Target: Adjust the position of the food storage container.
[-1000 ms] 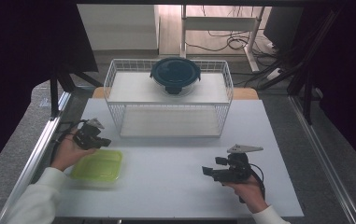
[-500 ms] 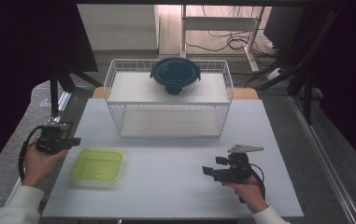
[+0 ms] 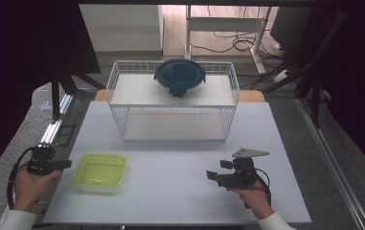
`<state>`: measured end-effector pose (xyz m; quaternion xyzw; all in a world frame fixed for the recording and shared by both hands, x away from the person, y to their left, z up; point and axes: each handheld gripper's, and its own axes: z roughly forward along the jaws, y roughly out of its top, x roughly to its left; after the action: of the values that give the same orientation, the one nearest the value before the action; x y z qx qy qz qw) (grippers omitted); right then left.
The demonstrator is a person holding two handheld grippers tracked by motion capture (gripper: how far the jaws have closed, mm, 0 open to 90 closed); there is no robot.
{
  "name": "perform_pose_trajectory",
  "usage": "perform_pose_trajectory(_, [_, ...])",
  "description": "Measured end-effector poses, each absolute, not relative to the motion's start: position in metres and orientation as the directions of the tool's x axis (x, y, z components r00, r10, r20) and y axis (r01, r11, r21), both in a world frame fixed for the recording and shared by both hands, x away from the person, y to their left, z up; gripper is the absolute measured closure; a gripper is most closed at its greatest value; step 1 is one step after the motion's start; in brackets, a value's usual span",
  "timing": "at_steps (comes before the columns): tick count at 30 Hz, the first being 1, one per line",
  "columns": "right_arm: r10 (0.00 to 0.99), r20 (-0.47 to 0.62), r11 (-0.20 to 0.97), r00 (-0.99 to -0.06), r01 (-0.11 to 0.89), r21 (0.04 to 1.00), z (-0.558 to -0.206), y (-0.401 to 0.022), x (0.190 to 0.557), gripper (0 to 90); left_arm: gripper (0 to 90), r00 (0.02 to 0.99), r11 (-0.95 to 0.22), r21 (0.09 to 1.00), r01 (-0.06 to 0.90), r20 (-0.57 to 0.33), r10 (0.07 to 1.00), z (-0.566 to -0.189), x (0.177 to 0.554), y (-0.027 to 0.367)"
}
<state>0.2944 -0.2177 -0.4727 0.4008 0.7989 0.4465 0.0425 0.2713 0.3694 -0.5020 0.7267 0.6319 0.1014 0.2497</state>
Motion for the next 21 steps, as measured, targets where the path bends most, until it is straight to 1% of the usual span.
perform_pose_trajectory(4, [0.678,0.293,0.28,-0.674,0.605,0.745,-0.472,-0.218,0.294,22.4,90.0,0.207,-0.094,0.463,0.881,-0.199,0.958,-0.512,0.271,0.361])
perform_pose_trajectory(10, [0.68,0.297,0.269,-0.671,0.605,0.75,-0.47,-0.22,0.294,22.4,90.0,0.233,-0.112,0.459,0.881,-0.215,0.948,-0.513,0.268,0.351])
perform_pose_trajectory(13, [0.685,0.307,0.249,-0.661,0.608,0.754,-0.467,-0.222,0.296,22.4,90.0,0.256,-0.122,0.456,0.881,-0.243,0.936,-0.514,0.267,0.342])
perform_pose_trajectory(21, [0.69,0.317,0.214,-0.651,0.601,0.77,-0.459,-0.228,0.295,22.4,90.0,0.321,-0.177,0.448,0.876,-0.268,0.908,-0.515,0.268,0.313])
